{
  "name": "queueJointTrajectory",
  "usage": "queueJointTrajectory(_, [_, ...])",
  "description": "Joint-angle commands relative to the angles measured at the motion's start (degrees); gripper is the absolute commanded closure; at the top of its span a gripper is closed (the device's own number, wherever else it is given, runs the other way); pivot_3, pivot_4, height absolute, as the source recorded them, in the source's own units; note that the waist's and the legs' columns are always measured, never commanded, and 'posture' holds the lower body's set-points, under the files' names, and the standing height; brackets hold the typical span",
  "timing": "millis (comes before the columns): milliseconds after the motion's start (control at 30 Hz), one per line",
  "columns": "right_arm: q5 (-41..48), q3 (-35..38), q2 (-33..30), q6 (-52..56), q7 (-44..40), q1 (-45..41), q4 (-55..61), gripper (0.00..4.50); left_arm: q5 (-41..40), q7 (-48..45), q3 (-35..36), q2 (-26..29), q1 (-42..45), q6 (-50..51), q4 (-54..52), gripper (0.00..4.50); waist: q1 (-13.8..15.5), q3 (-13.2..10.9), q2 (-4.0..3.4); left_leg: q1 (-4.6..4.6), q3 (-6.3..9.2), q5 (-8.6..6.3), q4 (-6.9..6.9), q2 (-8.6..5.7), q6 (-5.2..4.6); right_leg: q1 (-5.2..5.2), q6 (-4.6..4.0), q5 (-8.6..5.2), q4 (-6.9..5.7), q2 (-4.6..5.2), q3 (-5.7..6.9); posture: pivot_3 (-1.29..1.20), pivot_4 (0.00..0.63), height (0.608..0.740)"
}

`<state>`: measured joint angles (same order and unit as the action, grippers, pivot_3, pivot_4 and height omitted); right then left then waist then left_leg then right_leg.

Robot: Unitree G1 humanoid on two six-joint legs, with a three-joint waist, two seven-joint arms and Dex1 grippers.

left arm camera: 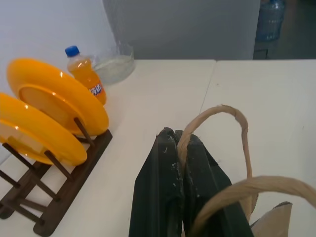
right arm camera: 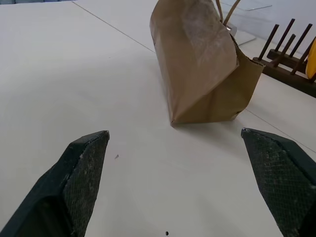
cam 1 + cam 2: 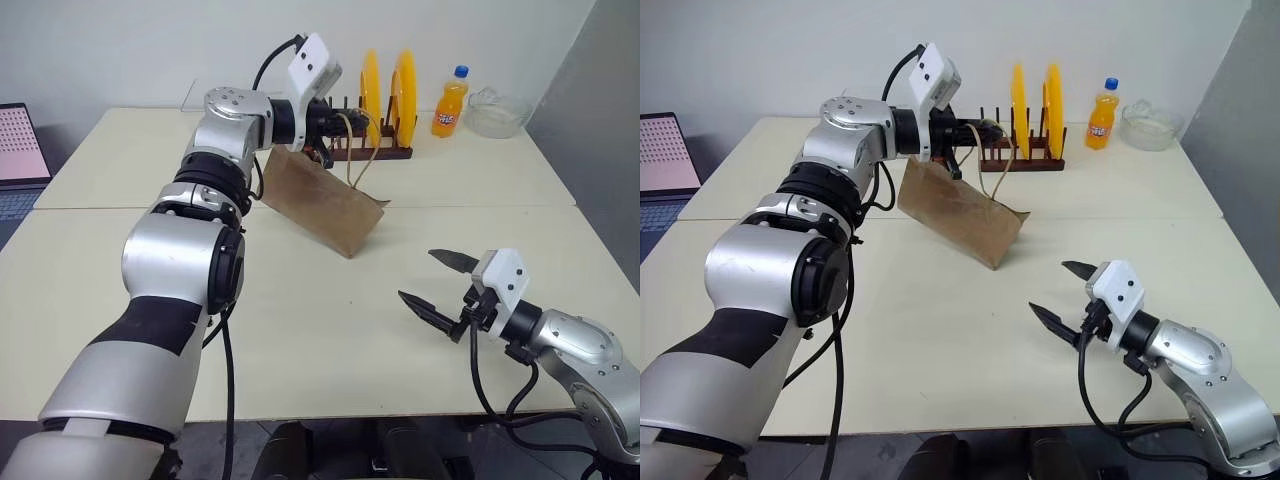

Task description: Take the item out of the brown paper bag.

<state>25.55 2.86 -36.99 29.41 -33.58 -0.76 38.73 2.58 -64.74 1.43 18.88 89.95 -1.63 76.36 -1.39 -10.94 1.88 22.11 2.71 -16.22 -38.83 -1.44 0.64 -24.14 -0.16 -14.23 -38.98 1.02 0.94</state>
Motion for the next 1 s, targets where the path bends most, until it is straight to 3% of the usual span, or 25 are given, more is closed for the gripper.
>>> queueJointTrajectory(33, [-0.4,0.9,0.12,-0.72,0.35,-0.74,1.04,0.0,0.41,-0.79,-0.4,0.93,1.26,-0.04,-2.44,4.49,0.01,0.0,0.0,0.0,0.0,0.0,0.0,0.0,0.0,0.0,0.0,0.0,0.0,0.0,0.0,0.0,0.15,0.74])
queueJointTrajectory(1000, [0.45,1.34,5.05,-2.0,-0.3,-6.27,-2.64,0.0,5.18,0.12,-4.49,7.0,2.18,2.3,-5.31,4.49,-0.09,0.0,0.0,-0.01,0.01,0.0,-0.01,-0.01,0.0,0.0,-0.02,0.01,-0.03,0.0,-0.01,0.0,0.15,0.74])
